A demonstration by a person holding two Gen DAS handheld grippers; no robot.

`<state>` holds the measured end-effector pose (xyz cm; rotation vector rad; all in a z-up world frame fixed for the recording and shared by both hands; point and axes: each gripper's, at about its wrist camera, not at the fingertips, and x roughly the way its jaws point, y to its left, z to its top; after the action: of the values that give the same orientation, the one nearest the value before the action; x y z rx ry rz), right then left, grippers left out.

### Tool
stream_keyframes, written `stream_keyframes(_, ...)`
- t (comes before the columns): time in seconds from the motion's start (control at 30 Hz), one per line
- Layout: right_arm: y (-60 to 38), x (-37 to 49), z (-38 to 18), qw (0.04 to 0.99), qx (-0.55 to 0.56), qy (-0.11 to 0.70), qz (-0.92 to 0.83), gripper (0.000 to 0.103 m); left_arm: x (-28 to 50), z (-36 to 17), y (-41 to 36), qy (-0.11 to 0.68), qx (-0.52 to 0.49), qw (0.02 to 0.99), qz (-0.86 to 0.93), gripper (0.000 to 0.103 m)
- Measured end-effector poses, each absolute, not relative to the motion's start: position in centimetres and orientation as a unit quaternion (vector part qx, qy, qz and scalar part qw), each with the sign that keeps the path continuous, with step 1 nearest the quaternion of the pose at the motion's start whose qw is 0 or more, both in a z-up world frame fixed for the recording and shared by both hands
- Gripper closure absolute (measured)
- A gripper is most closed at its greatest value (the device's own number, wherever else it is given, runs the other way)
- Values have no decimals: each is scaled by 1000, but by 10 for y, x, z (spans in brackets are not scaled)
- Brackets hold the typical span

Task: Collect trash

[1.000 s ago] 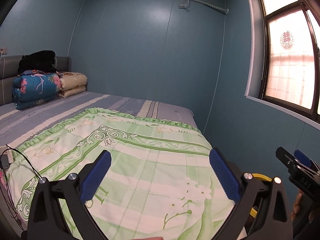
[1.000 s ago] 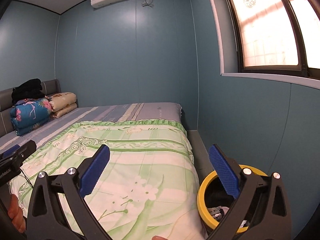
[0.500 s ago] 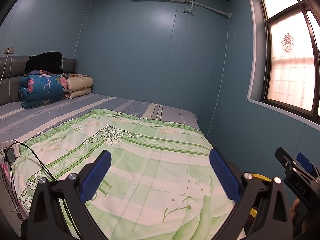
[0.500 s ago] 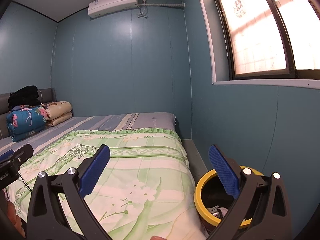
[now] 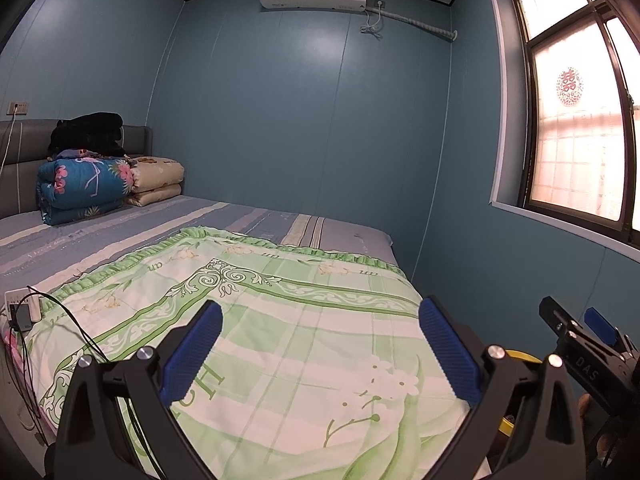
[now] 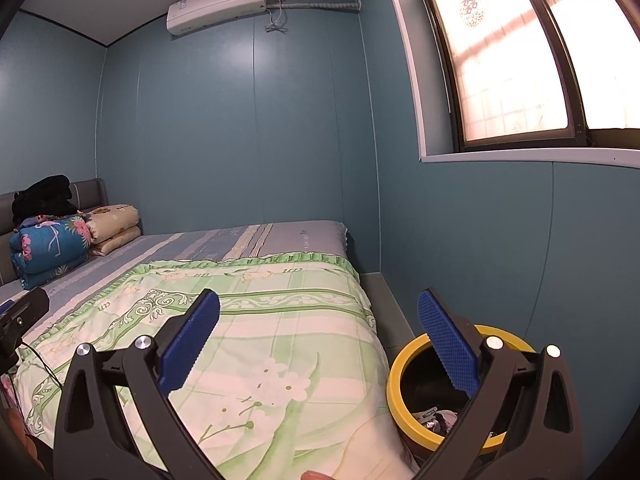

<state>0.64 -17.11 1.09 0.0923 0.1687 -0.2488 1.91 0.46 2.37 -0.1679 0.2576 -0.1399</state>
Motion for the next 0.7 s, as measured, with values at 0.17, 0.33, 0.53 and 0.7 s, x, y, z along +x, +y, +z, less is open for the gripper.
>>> stream_keyframes(0.17,-171,8,10,987,46,86,-125,8,19,23,5,128,-84,986,-71,8)
stream_keyframes(0.33,-173,10,10,987,47,89,-126,8,20,22,4,134,-83,985,-75,8)
stream_keyframes(0.53,-173,11,9,987,47,91,-126,8,21,21,3,136,-81,984,-78,8)
stream_keyframes(0.7,-175,12,8,986,52,94,-128,8,21,19,3,138,-80,984,-80,8)
